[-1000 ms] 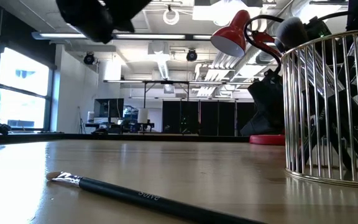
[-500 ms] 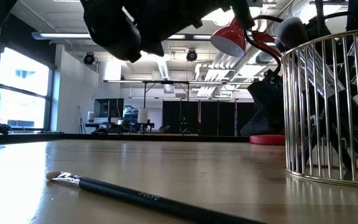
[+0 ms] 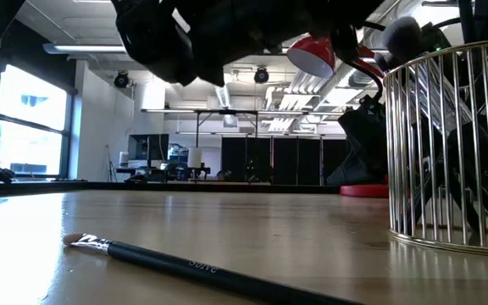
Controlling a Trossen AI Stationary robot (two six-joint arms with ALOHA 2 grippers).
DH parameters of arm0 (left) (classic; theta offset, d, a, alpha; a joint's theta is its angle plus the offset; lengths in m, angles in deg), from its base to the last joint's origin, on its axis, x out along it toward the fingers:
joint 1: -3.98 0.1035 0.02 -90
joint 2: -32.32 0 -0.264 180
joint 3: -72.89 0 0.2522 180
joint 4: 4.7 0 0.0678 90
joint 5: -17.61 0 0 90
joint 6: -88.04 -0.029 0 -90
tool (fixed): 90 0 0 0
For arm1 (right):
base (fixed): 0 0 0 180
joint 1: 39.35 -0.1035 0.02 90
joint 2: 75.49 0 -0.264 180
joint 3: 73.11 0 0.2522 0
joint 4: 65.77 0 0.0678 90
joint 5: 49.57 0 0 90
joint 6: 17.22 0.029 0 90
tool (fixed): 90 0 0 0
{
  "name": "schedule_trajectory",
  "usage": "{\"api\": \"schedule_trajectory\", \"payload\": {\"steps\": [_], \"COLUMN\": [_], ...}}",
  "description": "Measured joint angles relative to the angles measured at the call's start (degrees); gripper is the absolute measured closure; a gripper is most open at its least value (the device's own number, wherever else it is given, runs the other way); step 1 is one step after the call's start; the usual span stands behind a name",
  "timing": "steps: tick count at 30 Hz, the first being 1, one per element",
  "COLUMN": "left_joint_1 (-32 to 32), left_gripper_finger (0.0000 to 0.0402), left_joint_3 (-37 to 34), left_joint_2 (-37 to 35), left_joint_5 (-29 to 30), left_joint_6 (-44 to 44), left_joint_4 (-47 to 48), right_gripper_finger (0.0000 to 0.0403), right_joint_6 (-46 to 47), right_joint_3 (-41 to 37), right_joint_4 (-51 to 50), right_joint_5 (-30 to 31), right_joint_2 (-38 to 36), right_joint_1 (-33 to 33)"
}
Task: Pick & Place Makeup Brushes
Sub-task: Put the eyeshadow brush into the gold makeup holder
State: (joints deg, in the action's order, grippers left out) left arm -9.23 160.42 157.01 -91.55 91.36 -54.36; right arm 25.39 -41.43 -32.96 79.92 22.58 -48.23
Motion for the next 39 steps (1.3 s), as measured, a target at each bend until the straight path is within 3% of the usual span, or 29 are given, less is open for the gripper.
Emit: {"api": "schedule_trajectory", "payload": {"steps": [8,18,24,28,39], "left_joint_1": [0.0,0.1,0.1,0.1,2.2], "left_gripper_finger": [0.0391,0.0296,0.0273,0.0273,0.0273], "left_joint_3": [0.0,-0.1,-0.1,0.0,0.1], "left_joint_2": [0.1,0.1,-0.7,-4.0,-18.2], "left_joint_5": [0.2,3.2,5.1,5.8,17.5], "left_joint_6": [-0.7,-1.8,-6.5,-9.5,-9.0], "left_joint_4": [3.6,5.4,7.4,14.6,52.1], "right_gripper_finger": [0.0399,0.0399,0.0401,0.0399,0.0399], "right_joint_6": [0.0,0.0,0.0,0.0,0.0], "right_joint_3": [0.0,0.0,0.0,0.0,0.0], "right_joint_4": [0.0,0.0,0.0,0.0,0.0], "right_joint_5": [-0.5,-0.4,-0.6,-0.7,-0.7], "right_joint_2": [0.0,0.0,0.0,0.0,0.0], "right_joint_1": [0.0,0.0,0.0,0.0,0.0]}}
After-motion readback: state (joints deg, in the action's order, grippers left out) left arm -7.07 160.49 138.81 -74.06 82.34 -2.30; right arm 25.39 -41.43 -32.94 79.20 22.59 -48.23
